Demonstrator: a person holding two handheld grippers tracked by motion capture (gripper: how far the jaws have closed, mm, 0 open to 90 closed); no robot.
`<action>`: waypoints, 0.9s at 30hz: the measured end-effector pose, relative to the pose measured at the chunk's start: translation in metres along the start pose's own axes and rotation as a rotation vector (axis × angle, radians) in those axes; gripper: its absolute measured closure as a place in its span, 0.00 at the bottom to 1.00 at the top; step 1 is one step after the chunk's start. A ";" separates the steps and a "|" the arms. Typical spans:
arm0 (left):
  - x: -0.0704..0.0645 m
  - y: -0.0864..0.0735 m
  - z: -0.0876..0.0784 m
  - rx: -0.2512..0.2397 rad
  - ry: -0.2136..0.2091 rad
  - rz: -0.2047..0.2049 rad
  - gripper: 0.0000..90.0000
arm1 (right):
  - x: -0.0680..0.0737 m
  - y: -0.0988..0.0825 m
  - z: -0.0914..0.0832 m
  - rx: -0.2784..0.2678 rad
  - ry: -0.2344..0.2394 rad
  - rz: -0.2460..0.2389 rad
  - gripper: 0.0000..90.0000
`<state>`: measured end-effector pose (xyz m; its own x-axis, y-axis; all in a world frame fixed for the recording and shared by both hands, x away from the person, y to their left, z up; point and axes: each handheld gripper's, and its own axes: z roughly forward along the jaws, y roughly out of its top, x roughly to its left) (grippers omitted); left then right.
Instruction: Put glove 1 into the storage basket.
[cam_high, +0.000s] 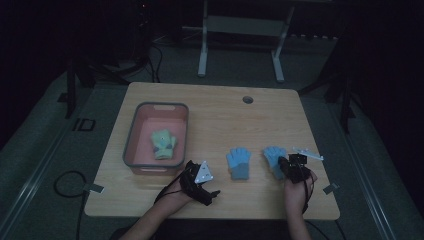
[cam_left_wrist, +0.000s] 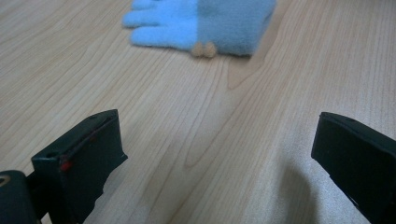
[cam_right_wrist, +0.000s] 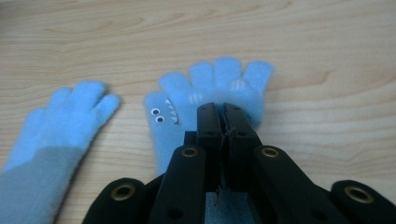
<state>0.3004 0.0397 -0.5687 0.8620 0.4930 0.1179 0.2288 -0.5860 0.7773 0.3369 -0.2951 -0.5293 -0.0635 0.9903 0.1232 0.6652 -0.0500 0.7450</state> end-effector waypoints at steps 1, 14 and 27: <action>-0.001 0.000 0.000 -0.001 0.000 0.003 0.03 | -0.001 -0.002 0.003 0.002 -0.007 0.002 0.96; 0.003 -0.002 -0.002 0.008 -0.007 0.019 0.03 | -0.010 -0.004 0.007 0.058 0.059 -0.032 0.77; 0.003 -0.002 -0.002 0.003 -0.011 0.009 0.03 | -0.034 0.018 -0.002 0.074 0.195 -0.181 0.51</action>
<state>0.3015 0.0439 -0.5690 0.8689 0.4807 0.1181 0.2224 -0.5921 0.7745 0.3500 -0.3304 -0.5187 -0.3238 0.9383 0.1214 0.6817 0.1424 0.7176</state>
